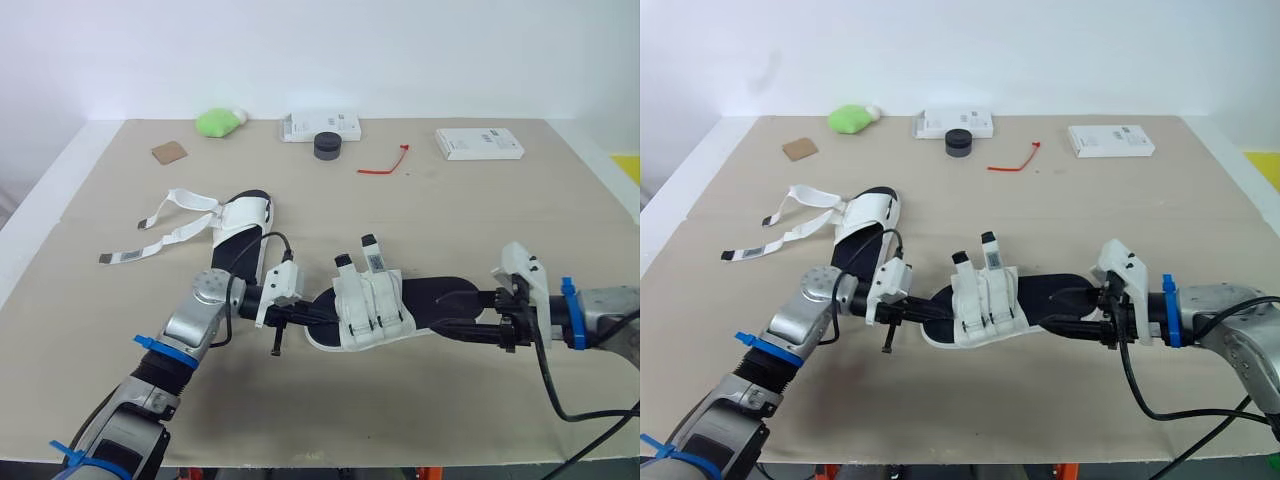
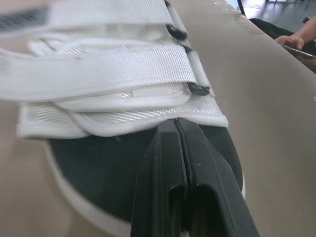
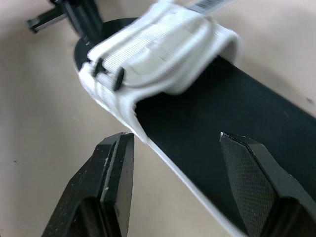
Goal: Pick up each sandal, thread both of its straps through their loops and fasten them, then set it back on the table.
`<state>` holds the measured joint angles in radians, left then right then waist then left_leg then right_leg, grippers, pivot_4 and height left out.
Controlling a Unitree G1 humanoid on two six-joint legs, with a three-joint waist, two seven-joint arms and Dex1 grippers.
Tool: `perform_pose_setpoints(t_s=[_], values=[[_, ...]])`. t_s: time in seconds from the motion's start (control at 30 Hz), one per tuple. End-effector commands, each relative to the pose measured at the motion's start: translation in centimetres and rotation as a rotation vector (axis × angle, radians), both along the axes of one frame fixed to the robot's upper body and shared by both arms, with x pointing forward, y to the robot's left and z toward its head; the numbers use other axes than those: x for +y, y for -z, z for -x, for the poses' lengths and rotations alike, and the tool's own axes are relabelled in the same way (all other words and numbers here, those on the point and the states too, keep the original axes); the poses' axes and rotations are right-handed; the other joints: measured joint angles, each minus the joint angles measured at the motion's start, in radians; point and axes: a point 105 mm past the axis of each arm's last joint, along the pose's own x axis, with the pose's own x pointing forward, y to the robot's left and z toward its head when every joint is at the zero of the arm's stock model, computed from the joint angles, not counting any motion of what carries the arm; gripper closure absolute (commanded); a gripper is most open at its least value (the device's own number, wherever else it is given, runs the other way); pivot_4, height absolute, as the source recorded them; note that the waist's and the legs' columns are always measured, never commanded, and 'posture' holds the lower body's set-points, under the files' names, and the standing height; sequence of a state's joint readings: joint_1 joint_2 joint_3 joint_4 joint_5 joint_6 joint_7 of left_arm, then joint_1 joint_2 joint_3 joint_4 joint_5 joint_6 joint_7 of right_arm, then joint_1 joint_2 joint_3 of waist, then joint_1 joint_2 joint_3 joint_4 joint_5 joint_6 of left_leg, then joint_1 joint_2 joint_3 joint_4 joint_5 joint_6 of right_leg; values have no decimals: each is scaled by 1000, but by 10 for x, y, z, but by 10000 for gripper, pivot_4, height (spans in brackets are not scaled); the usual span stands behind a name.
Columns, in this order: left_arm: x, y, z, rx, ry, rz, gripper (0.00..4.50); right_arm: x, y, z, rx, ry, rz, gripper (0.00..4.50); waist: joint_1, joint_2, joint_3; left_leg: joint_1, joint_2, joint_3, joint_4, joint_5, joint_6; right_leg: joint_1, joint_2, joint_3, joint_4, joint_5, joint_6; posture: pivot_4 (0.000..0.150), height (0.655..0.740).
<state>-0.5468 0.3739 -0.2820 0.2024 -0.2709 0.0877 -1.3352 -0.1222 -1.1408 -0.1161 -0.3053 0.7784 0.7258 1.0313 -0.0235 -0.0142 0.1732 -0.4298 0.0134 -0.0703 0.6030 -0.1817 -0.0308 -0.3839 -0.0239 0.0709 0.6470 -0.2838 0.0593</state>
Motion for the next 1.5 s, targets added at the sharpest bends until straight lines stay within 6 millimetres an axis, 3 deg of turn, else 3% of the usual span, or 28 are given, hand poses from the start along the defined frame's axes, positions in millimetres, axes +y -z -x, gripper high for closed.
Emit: perform_pose_setpoints(t_s=[0.03, 0.2, 0.5, 0.63, 0.67, 0.77, 0.93, 1.03, 1.17, 1.3, 1.5], values=[[8, -44, 0, -91, -9, 81, 45000, 11, -3, 1, 10, -69, -37, 14568, 0, -1, 3, 0, 0, 0, 0, 0, 0, 0, 0, 0, 0, 0, 0, 1500, 7400], [23, -62, 9, -105, -24, 94, 45000, 25, 6, 3, 38, -122, -58, 14568, 0, -2, 5, 0, 0, 0, 1, 0, 0, 0, 0, 0, 1, 0, 0, 1500, 7400], [64, -68, 24, -65, -154, 67, 45000, 55, 21, -6, 36, -145, -110, 14568, -4, -4, 9, 1, 2, -1, 1, 2, -4, 0, 1, -1, 4, 1, -1, 1500, 7400], [79, -63, 33, -35, -207, 40, 45000, 57, 25, -9, 27, -129, -124, 25301, -9, -5, 10, 1, 2, -1, 1, 4, -6, 0, 1, -1, 5, 2, -2, 1500, 7400], [83, -61, 34, -31, -222, 32, 45000, 56, 24, -9, 27, -127, -130, 31633, -8, -5, 10, 1, 2, -1, 1, 4, -7, -1, 1, -1, 5, 2, -2, 1500, 7400], [90, -62, 38, -21, -269, 30, 45000, 52, 21, -10, 23, -99, -170, 43746, -2, -5, 10, 1, 2, -1, 2, 4, -8, 0, 1, -1, 5, 3, -2, 1500, 7400], [87, -70, 37, -18, -337, 102, 45000, 47, 4, -19, -23, -13, -266, 44731, 0, -5, 11, 1, 2, -1, 3, 7, -11, 0, 1, -1, 5, 6, -1, 1500, 7400], [86, -76, 33, -38, -391, 147, 45000, 34, -10, -45, -102, 156, -282, 44731, -1, -5, 11, 1, 3, 0, 4, 7, -12, 0, 1, -1, 5, 8, -1, 1500, 7400], [86, -83, 26, -48, -476, 215, 45000, -7, -37, -94, -263, 514, -294, 44731, -3, -5, 12, 1, 4, 2, 4, 10, -15, -3, 2, 0, 6, 12, -2, 1500, 7400], [86, -81, 25, -34, -537, 227, 45000, -51, -34, -130, -327, 846, -213, 44731, -2, -5, 12, 0, 4, 3, 4, 12, -14, -4, 2, 1, 6, 15, -3, 1500, 7400], [80, -63, 39, 10, -526, 171, 45000, -69, -9, -152, -266, 1074, -202, 44731, -12, -5, 11, 0, 3, 6, 1, 12, -14, -6, 2, 6, 7, 17, -7, 1500, 7400]])
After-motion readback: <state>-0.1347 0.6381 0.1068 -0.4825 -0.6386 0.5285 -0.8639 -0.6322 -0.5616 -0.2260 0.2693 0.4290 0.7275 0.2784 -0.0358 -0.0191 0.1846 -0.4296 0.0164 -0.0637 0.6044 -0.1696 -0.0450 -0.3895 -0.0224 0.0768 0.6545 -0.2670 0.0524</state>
